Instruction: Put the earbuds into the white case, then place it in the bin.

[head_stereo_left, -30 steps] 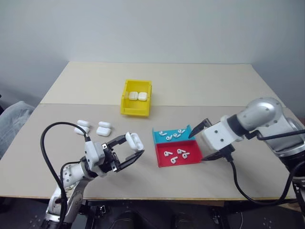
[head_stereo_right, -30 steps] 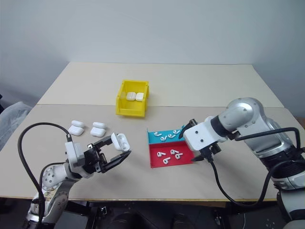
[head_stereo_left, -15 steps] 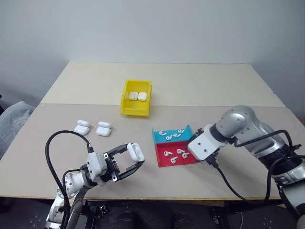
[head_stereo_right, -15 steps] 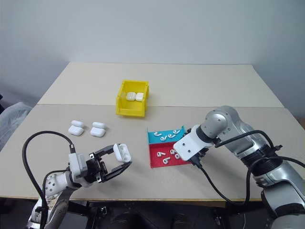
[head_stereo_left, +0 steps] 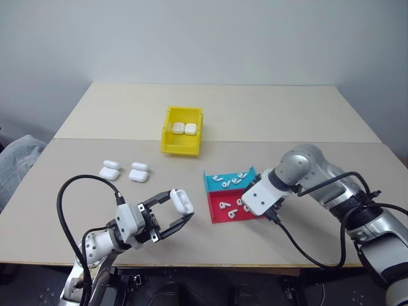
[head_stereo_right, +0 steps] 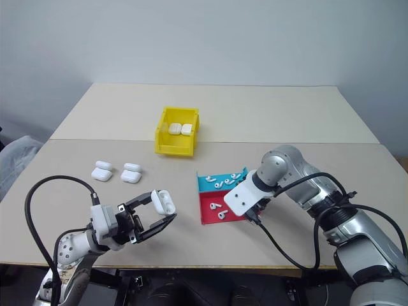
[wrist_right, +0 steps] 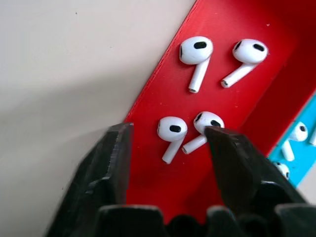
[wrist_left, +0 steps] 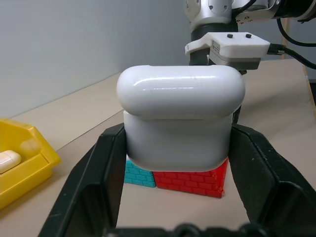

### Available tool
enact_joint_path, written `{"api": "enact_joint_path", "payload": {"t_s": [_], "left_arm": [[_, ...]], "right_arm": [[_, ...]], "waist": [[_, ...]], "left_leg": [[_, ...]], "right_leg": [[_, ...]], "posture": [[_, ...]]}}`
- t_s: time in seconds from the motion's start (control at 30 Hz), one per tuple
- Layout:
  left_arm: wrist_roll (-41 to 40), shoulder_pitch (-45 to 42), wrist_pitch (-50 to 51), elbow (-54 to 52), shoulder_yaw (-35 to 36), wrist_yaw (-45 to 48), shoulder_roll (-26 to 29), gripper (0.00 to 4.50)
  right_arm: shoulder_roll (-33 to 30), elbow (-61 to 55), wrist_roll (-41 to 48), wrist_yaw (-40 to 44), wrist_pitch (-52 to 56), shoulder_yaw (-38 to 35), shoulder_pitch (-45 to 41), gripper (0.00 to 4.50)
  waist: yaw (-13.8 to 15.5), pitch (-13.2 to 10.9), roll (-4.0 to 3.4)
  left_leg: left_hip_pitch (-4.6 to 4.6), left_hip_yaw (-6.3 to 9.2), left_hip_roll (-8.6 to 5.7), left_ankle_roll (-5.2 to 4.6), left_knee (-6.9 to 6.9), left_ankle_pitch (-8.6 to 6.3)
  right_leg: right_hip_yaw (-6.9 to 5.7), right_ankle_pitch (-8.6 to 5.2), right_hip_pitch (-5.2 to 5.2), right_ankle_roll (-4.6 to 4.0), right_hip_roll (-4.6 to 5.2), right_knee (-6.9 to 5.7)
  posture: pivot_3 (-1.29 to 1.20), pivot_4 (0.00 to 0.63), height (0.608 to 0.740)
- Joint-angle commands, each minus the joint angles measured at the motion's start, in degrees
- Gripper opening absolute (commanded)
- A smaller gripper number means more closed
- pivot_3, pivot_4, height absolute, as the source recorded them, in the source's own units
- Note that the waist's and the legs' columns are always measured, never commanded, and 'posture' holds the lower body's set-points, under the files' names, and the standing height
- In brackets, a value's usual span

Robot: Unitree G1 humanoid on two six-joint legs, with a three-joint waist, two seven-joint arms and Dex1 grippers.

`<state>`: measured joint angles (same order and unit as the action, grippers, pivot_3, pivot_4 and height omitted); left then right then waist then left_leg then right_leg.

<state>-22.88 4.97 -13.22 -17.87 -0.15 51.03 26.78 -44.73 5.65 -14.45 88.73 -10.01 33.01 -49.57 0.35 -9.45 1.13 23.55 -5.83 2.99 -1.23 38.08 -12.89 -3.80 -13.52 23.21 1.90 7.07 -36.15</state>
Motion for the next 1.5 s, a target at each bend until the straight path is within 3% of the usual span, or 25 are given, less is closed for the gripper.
{"api": "enact_joint_path", "payload": {"t_s": [0.03,1.17,1.27,1.5], "left_arm": [[-0.46,0.14,0.6,-3.02,0.24,-0.63,0.52,2.78],[0.81,2.0,2.32,-4.87,0.35,-2.49,1.51,2.78],[0.83,2.06,2.72,-5.02,0.33,-2.56,1.6,2.78],[0.93,2.12,3.2,-5.24,0.28,-2.62,1.66,2.78]], "right_arm": [[0.35,0.09,-0.35,1.13,-1.41,-0.54,-1.97,2.13],[3.57,6.11,-3.25,1.66,-3.33,1.69,-3.18,2.13],[3.58,6.06,-3.39,1.51,-3.31,1.61,-3.09,1.58],[3.55,5.81,-3.69,1.21,-3.28,1.53,-2.82,1.58]], "waist": [[-0.02,0.0,0.0],[-0.52,0.0,-0.01],[-0.53,0.0,-0.01],[-0.55,0.0,-0.01]], "left_leg": [[0.0,0.0,0.0,0.0,0.0,0.0],[-0.01,0.01,0.02,0.0,-0.01,0.0],[-0.01,0.01,0.02,0.0,-0.01,0.0],[-0.01,0.01,0.02,0.0,-0.02,0.0]], "right_leg": [[0.0,0.0,0.0,0.0,0.0,0.0],[-0.01,0.0,0.0,0.0,-0.01,0.0],[-0.01,0.0,0.0,0.0,-0.01,0.0],[-0.01,0.0,0.0,0.0,-0.01,0.0]], "posture": [[0.0,0.15,0.74],[0.0,0.15,0.74],[0.0,0.15,0.74],[0.0,0.15,0.74]]}}
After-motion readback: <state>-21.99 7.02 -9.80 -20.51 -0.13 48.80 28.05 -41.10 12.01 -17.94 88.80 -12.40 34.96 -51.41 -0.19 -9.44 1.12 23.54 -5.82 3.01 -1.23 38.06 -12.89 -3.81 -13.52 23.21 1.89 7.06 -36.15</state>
